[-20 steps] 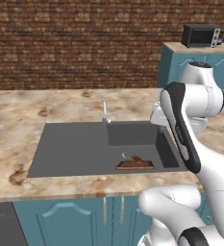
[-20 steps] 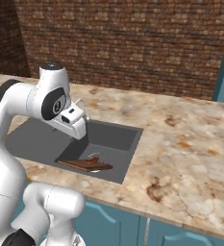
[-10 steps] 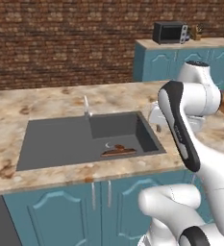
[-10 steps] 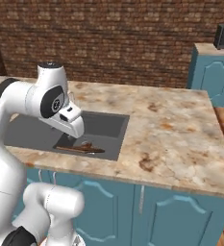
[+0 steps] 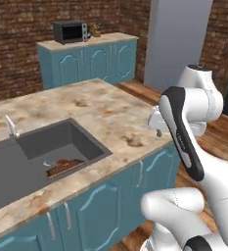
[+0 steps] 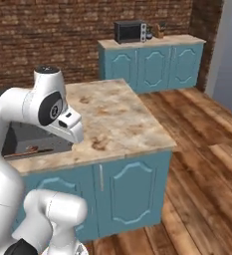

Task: Move the cutting board and knife to the sink. Then move spray from the cabinet to the counter.

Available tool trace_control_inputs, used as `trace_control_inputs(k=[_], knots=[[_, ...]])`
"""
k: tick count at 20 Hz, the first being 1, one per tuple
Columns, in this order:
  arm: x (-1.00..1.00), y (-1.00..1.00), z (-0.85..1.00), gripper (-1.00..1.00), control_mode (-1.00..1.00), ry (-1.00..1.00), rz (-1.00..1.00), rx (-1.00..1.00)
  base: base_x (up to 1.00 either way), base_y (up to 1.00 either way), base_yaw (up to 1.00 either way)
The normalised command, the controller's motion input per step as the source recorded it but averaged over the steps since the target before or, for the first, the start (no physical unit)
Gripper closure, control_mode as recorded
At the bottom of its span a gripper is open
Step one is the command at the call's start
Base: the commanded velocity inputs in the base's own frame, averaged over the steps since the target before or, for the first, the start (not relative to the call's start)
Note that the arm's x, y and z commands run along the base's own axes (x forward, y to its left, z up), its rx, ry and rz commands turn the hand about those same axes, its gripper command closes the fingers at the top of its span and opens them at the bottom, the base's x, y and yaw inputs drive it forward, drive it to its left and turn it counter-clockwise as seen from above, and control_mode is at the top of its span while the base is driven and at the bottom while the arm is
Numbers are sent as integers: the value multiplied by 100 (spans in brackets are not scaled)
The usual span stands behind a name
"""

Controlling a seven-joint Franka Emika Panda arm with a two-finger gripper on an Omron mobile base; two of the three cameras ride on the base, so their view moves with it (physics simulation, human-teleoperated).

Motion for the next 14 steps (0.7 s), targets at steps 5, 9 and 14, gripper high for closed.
trace_control_inputs(k=[5,9,14], knots=[[0,0,0,-100,100,0,0,0,0,-17,-89],[0,0,0,-100,100,0,0,0,6,-18,-86],[0,0,0,-100,100,0,0,0,46,-16,-71]])
